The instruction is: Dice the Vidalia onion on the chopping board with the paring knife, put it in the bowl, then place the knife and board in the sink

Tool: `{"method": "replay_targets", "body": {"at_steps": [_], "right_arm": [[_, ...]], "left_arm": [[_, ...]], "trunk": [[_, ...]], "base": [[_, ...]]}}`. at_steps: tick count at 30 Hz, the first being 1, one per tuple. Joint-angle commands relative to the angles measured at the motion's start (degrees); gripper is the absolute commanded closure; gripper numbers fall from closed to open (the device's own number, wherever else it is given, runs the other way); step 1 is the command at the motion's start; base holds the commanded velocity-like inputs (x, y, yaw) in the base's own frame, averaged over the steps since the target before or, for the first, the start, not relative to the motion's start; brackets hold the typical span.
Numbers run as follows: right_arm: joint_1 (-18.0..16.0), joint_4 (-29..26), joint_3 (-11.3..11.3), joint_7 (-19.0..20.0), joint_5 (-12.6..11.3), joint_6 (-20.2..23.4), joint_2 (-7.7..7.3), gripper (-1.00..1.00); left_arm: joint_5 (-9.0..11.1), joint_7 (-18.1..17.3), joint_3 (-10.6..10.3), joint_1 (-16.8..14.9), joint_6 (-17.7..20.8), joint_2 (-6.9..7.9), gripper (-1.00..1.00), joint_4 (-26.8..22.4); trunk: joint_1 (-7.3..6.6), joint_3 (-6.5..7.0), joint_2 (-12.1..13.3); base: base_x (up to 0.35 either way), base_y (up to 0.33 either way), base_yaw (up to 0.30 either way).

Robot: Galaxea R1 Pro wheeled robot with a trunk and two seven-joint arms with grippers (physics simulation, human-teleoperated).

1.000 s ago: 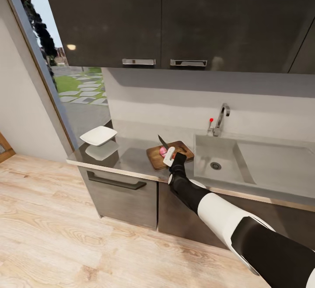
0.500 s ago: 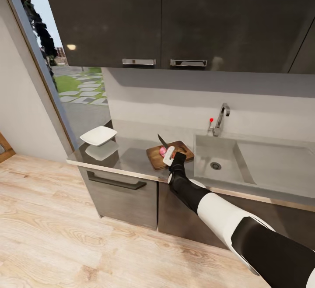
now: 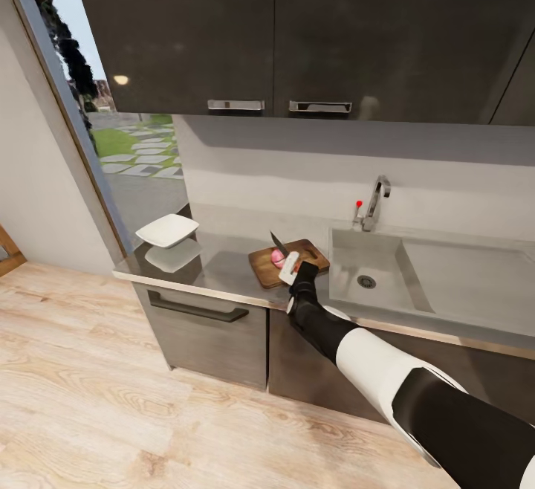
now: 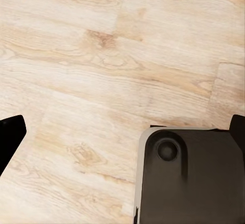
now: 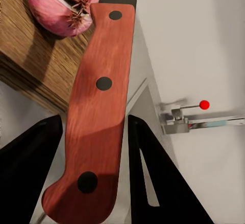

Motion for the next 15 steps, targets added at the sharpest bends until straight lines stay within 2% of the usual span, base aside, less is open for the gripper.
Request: {"method": "replay_targets", "body": {"at_steps": [1,15], "right_arm": [[-0.08,0.19,0.37,-0.03,0.26,0.47,0.00,1.00],[-0.08,2.19,0.53,0.38,0.18,0.35,0.00,1.00]], "left_arm": [[0.56,0.19,-0.50,0.03,-0.06,0.05,-1.00,-0.13],[0.57,0.19,-0.50,0.02,-0.06,0.05,-1.00,-0.13]], "trunk": [[0.04,-0.11,-0.12],[0.04,-0.11,-0.12]], "base": [[0.000,0.000,0.000],[0.000,0.000,0.000]]}}
